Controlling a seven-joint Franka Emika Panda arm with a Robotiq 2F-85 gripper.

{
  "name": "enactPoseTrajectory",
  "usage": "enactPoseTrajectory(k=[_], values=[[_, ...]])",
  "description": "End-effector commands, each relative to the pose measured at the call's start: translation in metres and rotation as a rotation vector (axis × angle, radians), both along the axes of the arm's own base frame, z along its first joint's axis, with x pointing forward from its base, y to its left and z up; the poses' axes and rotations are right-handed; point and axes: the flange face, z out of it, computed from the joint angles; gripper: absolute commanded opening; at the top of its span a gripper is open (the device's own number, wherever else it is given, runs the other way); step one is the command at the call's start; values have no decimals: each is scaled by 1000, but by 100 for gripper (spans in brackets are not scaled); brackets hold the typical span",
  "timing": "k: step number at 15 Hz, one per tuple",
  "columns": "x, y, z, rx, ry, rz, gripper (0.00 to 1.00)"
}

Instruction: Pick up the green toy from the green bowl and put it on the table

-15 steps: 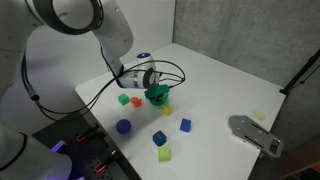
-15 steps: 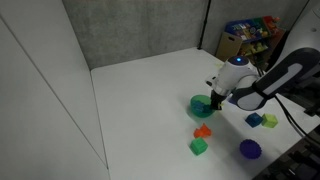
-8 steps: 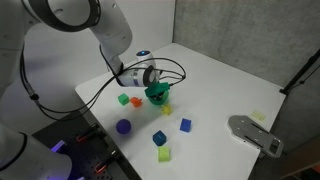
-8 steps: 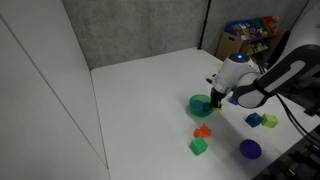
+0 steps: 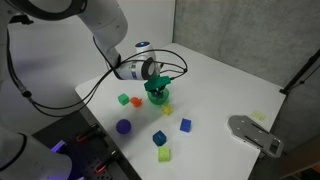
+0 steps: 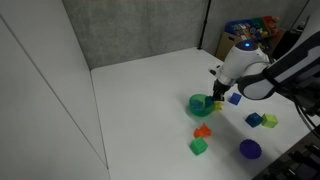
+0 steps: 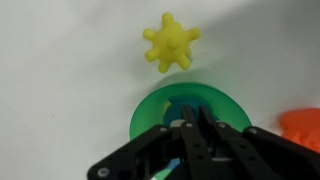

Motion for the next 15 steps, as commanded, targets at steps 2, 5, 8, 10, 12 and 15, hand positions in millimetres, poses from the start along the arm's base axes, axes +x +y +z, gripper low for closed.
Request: enactPoseTrajectory(k=[2,5,8,10,12,15], values=[[-12,-29,37,-2,16,-67,4],[-21,-64,49,-19,46,-129,4],[-35,-100,53,-36,96,-190,4],[-46,-123,53,-34,137,-229,5],[-56,-141,52,-39,178,-257,31],[-68,-160,55,-42,218,-288,52]])
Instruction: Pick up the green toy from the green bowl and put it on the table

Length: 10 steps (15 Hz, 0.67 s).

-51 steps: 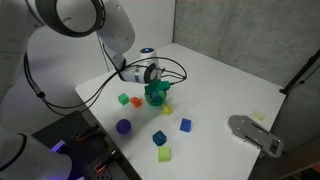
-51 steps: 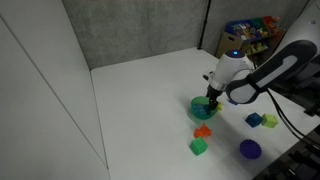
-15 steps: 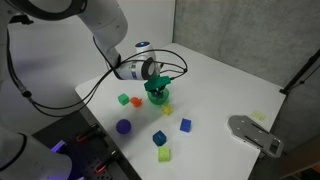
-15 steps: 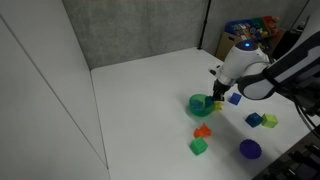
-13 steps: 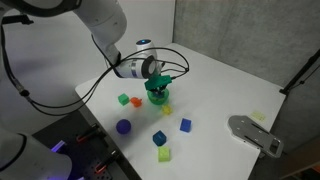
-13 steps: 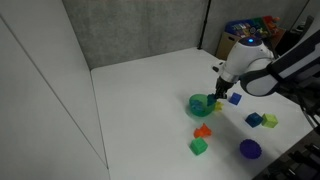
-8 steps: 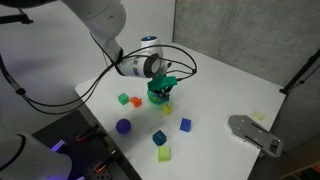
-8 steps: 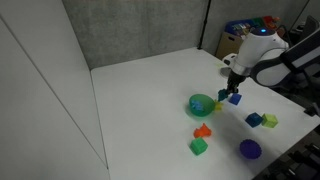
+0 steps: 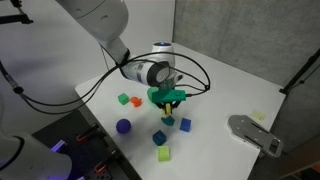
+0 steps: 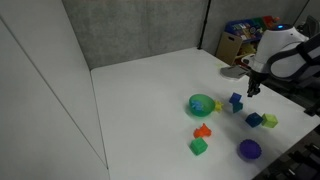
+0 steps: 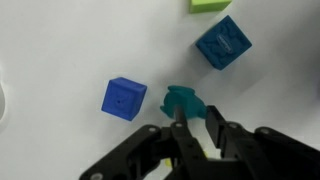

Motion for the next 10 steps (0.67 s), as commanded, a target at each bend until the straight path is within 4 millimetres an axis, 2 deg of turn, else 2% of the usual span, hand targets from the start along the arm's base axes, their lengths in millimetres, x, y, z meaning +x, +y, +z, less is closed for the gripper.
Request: enactPoseTrajectory(k=[1,6,10], values=[[-17,-16,15,8,42,-14,59],[-30,-22,48,26,62,-35,98],[-40,-19,84,71,123,-69,100]])
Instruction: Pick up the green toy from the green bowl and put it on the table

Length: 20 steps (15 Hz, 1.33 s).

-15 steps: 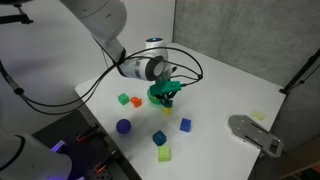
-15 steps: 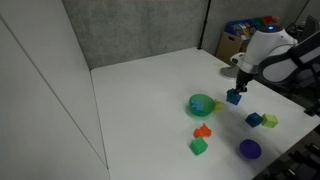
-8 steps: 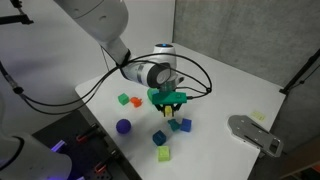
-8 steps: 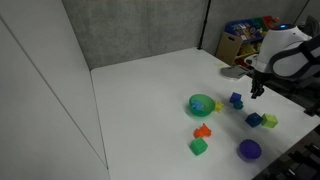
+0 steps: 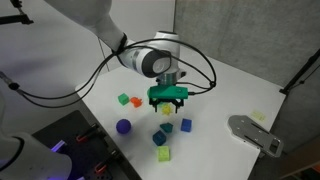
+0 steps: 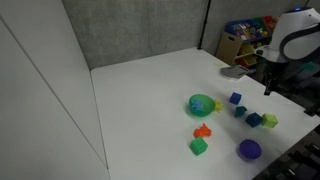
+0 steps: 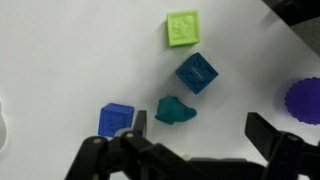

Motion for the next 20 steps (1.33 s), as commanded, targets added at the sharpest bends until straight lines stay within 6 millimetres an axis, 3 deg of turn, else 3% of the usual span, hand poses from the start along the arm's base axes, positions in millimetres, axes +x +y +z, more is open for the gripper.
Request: enactPoseTrajectory(k=[1,9,20], values=[[-16,5,40,51,55,-26,100],[-23,51,110,45,100,-231,100],[-8,114,163,68,-49,-681,100]])
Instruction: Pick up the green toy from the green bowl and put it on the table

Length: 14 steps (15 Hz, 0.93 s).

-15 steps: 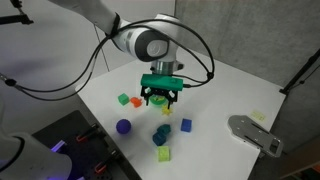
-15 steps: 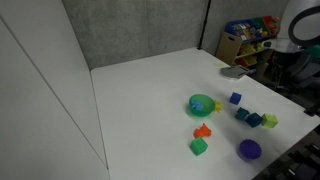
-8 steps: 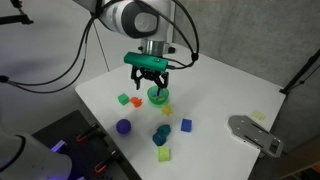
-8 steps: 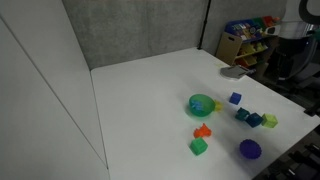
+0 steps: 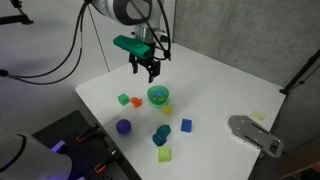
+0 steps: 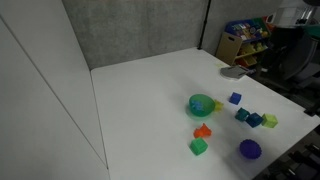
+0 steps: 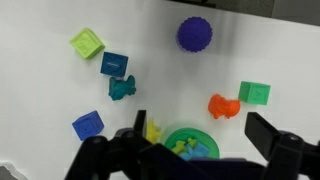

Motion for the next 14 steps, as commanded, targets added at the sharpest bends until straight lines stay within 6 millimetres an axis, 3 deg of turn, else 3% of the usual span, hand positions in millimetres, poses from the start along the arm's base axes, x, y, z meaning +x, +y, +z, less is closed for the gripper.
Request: enactPoseTrajectory(k=[1,8,14], values=[[0,17,30,-51,-58,-119,100],[-7,38,79,-125,-149,-227,100],[-36,37,119,-67,-156,-136,100]])
